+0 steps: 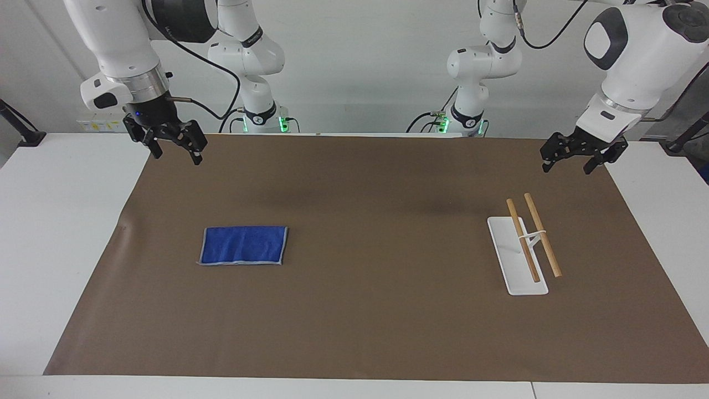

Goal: Right arm passes towel to left arm to hang

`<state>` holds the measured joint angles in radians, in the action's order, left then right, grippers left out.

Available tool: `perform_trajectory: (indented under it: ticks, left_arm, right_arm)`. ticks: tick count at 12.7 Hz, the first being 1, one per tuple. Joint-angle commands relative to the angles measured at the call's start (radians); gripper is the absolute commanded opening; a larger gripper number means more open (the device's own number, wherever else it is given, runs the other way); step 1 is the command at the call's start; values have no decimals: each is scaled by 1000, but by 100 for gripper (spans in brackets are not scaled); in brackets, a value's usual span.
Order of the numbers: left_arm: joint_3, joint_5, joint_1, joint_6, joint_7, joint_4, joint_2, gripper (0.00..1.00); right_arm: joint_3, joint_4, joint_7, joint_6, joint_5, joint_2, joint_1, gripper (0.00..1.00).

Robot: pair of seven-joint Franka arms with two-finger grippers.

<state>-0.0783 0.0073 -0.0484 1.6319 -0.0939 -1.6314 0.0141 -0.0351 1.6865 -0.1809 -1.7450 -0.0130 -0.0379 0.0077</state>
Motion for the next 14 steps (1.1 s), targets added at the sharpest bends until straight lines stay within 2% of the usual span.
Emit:
perform_trajectory:
  ticks: [1,7,14]
  left_arm:
    - [8,-9,8,16,13,-39,-31,100]
    - [8,-9,8,16,13,-39,-31,100]
    - [8,-9,8,16,13,-39,-31,100]
  right_arm:
    - [-2,111,15,-126,4,-19,-3,100]
    - [-2,222,15,-342,4,72,0,100]
    - [3,252,55,-589,-2,266,23,100]
